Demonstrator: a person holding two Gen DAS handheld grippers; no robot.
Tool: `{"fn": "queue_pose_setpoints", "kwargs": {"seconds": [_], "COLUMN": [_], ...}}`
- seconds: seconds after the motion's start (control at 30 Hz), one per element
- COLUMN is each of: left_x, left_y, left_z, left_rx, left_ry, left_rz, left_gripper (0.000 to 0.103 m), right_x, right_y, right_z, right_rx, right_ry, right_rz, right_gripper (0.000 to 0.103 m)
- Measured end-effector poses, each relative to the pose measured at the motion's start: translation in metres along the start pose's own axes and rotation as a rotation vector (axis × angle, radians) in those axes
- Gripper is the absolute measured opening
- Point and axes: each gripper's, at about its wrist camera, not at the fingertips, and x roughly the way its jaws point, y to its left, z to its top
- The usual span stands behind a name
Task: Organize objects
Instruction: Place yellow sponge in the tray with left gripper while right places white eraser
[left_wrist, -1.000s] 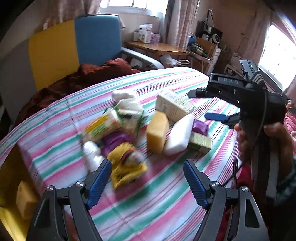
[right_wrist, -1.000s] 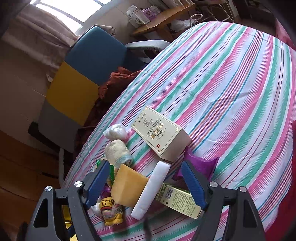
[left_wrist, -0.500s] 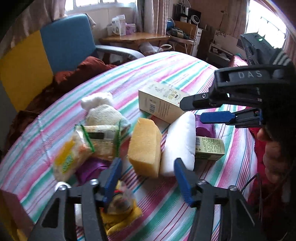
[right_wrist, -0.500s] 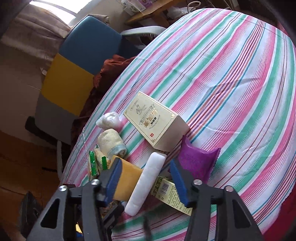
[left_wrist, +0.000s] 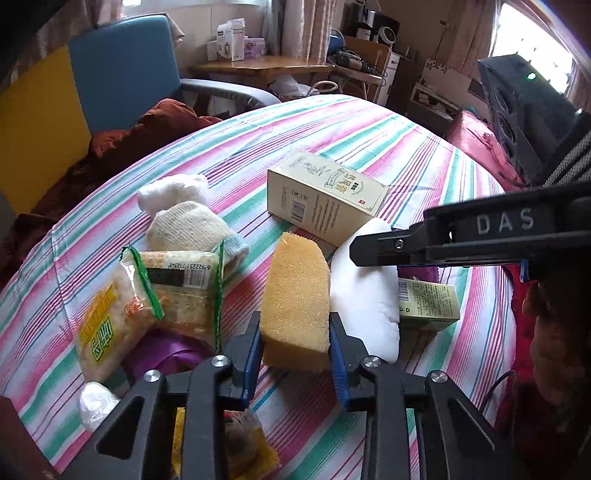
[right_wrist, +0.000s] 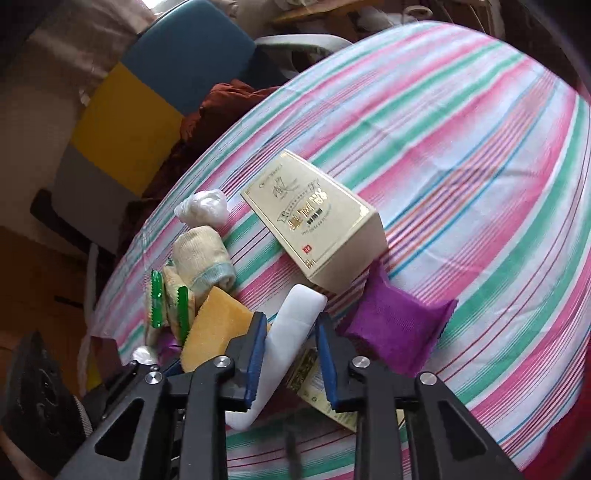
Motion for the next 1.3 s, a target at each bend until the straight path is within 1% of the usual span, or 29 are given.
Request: {"fn": "queue_pose_setpoints", "kwargs": {"seconds": [0.1,0.23,0.33,0.4,0.53,0.67,0.73,0.8,0.83,0.9,0.93,1.0,1.07,1.1,1.13,1.17,1.2,1.23,1.27,1.3], "left_x": [-0.011,-0.043,-0.078,-0.104,-0.153,-0.201,-0.219,-0.236,-0.241,-0.252,-0.257,-0.268,-0.276,-0.279,-0.282,-0.285,-0.288,-0.290,-0.292,-0.294], "left_y": [0.003,0.005,0.014,0.023,0.055,0.102,0.124,0.150,0.162,0.182,0.192,0.206,0.215,0.218,0.220,0.221,0.221,0.220,0.219,0.217], "left_z": [-0.004,-0.013,-0.023,-0.033,-0.063,-0.110,-0.135,-0.163,-0.175,-0.200,-0.212,-0.232,-0.249,-0.258,-0.264,-0.270,-0.277,-0.284,-0.288,-0.293], "left_rx": [-0.046,-0.099,-0.166,-0.197,-0.290,-0.428,-0.494,-0.573,-0.609,-0.685,-0.716,-0.764,-0.805,-0.821,-0.830,-0.838,-0.847,-0.859,-0.863,-0.862], "left_ry": [-0.036,-0.115,-0.178,-0.222,-0.292,-0.338,-0.346,-0.351,-0.345,-0.341,-0.344,-0.351,-0.350,-0.354,-0.356,-0.360,-0.367,-0.375,-0.380,-0.382], "left_rz": [0.001,-0.002,-0.012,0.008,0.073,0.191,0.250,0.326,0.357,0.428,0.461,0.533,0.570,0.589,0.601,0.608,0.607,0.607,0.611,0.615], "left_gripper": [0.031,0.031,0.031,0.031,0.032,0.032,0.032,0.032,0.032,0.033,0.033,0.035,0.036,0.042,0.046,0.054,0.067,0.073,0.078,0.078], "right_x": [-0.007,-0.027,-0.042,-0.052,-0.062,-0.069,-0.067,-0.062,-0.057,-0.047,-0.038,-0.026,-0.012,-0.010,-0.007,-0.005,-0.003,0.002,0.004,0.006], "right_y": [-0.001,0.008,0.020,0.029,0.051,0.088,0.120,0.147,0.168,0.198,0.220,0.250,0.292,0.304,0.323,0.335,0.346,0.359,0.362,0.366], "right_z": [0.000,-0.001,-0.005,-0.009,-0.017,-0.033,-0.047,-0.061,-0.072,-0.091,-0.104,-0.120,-0.141,-0.148,-0.157,-0.163,-0.169,-0.174,-0.176,-0.180], "right_rx": [-0.002,-0.040,-0.108,-0.157,-0.227,-0.310,-0.366,-0.421,-0.464,-0.521,-0.556,-0.599,-0.661,-0.679,-0.703,-0.718,-0.733,-0.748,-0.752,-0.756], "right_ry": [-0.033,-0.120,-0.198,-0.243,-0.252,-0.232,-0.201,-0.161,-0.134,-0.086,-0.053,-0.016,0.026,0.033,0.032,0.028,0.030,0.041,0.047,0.049], "right_rz": [0.020,0.101,0.100,0.110,0.182,0.258,0.315,0.358,0.376,0.397,0.402,0.417,0.446,0.455,0.474,0.487,0.492,0.481,0.475,0.470], "right_gripper": [0.024,0.024,0.024,0.024,0.024,0.024,0.024,0.024,0.024,0.024,0.024,0.024,0.024,0.027,0.029,0.033,0.049,0.068,0.073,0.076]}}
